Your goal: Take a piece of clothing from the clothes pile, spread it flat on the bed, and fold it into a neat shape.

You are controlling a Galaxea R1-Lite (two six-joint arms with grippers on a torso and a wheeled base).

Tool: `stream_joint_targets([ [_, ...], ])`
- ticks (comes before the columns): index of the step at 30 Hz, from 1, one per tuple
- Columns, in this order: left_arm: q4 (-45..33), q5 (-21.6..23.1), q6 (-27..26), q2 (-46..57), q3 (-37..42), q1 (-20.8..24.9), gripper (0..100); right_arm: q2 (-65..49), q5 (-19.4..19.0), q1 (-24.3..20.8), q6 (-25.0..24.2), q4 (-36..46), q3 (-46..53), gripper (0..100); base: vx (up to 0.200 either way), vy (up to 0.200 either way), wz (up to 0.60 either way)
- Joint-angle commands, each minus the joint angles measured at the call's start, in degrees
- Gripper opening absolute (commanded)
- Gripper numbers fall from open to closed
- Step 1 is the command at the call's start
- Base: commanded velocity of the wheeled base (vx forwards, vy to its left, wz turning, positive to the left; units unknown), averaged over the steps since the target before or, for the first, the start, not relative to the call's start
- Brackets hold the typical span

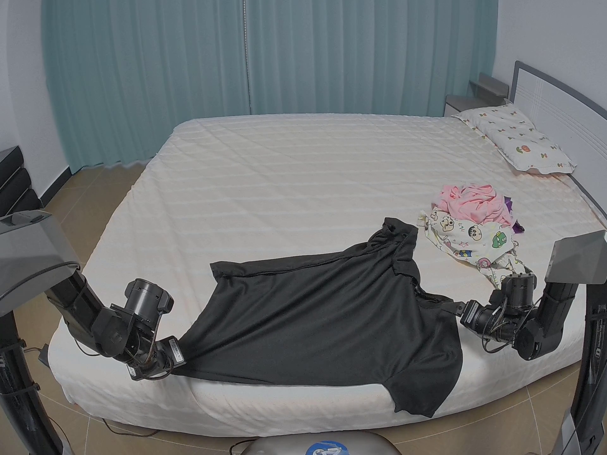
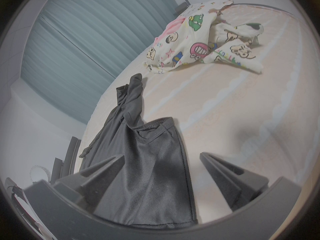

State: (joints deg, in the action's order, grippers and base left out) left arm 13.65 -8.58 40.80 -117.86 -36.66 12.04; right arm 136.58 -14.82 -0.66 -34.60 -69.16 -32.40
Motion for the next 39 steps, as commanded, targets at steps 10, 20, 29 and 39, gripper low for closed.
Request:
stream_joint_targets([
  [10,0.3,3.5,0.6,-1.4,-1.5,-0.1,0,4.1,0.0,0.1,-0.5,3.4,-10.8,0,0.000,0.000,0.00],
  [20,0.6,7.9,2.6,-1.5,-3.0,-1.1,0,4.2,0.0,0.9,0.0,4.7,-19.9,100,0.000,0.000,0.00],
  [29,0.5,10.5,6.1,-2.1,-4.7,-1.1,0,4.8,0.3,1.4,0.5,1.8,-18.3,100,0.000,0.000,0.00],
  [39,0.5,9.7,5.7,-1.9,-4.4,-1.2,0,-2.2,-4.2,1.4,0.7,1.2,0.7,100,0.000,0.000,0.00],
])
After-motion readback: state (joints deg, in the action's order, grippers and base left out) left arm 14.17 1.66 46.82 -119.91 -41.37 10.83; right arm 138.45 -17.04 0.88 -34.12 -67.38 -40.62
